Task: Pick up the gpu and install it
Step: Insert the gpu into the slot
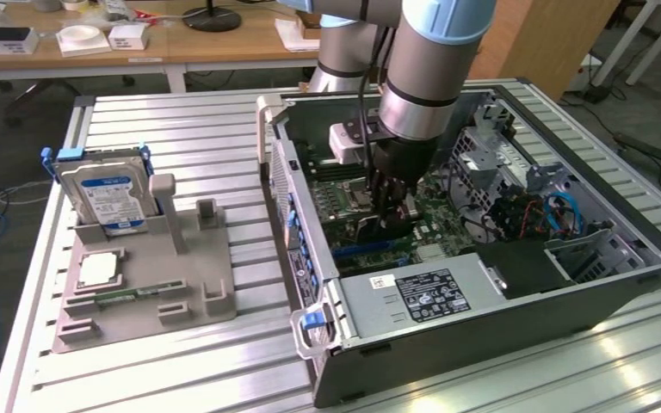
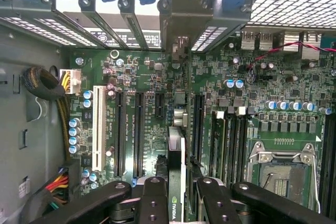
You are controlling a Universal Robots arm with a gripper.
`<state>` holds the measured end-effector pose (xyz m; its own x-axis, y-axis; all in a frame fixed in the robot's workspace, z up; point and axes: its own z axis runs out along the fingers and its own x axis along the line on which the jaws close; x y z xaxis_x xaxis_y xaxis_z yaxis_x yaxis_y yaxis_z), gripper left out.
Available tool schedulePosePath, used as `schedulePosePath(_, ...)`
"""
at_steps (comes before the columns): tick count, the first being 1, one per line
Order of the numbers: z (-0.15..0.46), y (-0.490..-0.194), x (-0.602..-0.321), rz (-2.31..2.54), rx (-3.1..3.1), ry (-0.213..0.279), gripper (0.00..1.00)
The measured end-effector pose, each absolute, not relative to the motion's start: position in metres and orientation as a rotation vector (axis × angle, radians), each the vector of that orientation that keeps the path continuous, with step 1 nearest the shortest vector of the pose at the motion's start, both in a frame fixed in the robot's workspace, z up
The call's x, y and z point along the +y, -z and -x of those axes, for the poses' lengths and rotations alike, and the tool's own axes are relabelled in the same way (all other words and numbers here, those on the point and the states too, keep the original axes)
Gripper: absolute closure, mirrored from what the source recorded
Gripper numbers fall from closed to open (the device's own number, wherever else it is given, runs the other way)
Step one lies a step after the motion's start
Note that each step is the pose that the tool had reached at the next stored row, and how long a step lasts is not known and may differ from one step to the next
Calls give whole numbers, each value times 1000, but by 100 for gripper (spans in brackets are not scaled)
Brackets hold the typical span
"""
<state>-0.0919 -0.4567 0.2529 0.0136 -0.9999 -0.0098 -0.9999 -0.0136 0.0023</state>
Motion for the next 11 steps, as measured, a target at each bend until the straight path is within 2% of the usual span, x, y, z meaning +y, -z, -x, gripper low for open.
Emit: schedulePosePath(11,92,-253,-457,2224,2211,-14,74)
